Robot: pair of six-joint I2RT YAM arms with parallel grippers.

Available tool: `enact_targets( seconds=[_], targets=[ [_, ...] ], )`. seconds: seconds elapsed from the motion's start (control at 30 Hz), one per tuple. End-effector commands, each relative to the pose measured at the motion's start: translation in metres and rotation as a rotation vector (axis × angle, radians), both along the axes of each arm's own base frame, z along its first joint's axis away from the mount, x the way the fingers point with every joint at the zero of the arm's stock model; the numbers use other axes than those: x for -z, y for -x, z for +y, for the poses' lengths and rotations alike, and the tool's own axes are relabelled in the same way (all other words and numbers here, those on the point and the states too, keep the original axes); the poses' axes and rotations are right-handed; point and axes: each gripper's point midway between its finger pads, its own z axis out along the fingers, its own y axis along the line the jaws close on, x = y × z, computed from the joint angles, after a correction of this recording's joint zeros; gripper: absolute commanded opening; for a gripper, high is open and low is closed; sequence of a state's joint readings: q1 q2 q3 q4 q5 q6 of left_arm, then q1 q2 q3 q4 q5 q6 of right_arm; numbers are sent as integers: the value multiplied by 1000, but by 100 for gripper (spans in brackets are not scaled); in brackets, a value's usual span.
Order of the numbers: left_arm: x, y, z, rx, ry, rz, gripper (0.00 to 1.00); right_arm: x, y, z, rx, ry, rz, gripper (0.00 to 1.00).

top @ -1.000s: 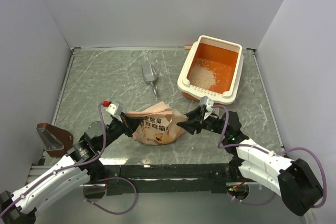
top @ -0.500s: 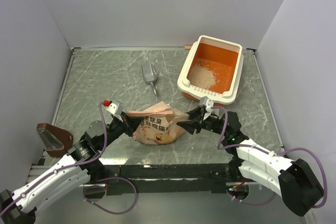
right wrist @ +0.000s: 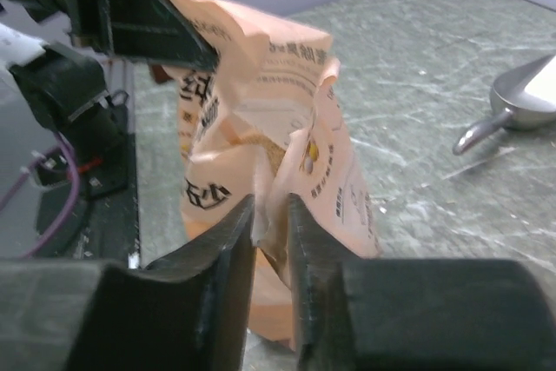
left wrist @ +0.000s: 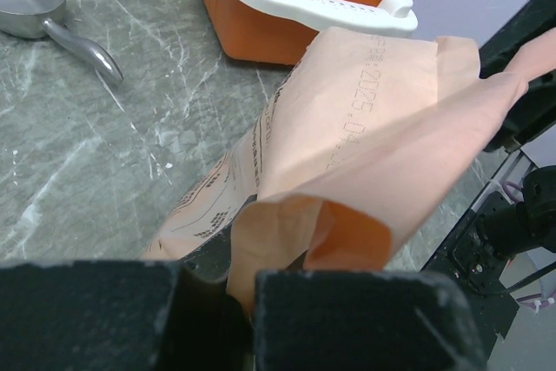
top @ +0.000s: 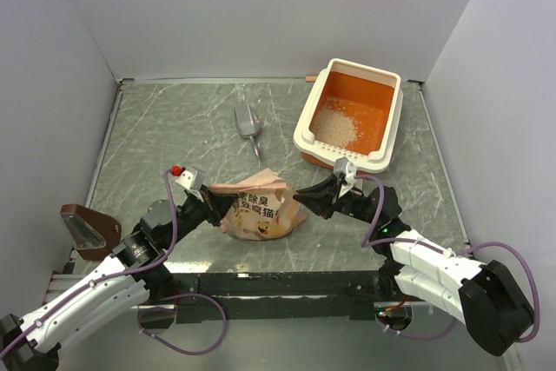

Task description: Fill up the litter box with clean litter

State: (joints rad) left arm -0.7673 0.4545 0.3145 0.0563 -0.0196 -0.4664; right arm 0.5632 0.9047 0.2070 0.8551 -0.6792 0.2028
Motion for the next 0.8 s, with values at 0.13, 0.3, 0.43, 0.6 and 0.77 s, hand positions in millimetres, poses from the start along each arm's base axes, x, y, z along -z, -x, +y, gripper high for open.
enact_targets(
  seconds=[0.13,0.3,0.43,0.6,0.77],
  targets=[
    [-36,3,-1,7,84,-25,1,-22,10,4,-54,-111,55,0],
    [-24,8,7,-59,70,195,1,-9,8,-13,-5,-104,299,0],
    [-30,17,5,-55,43,334,1,-16,15,-22,12,-76,458,0],
    [-35,34,6,-44,134,442,1,-1,32,-26,-46,-43,714,0],
    [-30,60,13,-30,221,582,1,25,57,-28,-125,-40,961,0]
  ],
)
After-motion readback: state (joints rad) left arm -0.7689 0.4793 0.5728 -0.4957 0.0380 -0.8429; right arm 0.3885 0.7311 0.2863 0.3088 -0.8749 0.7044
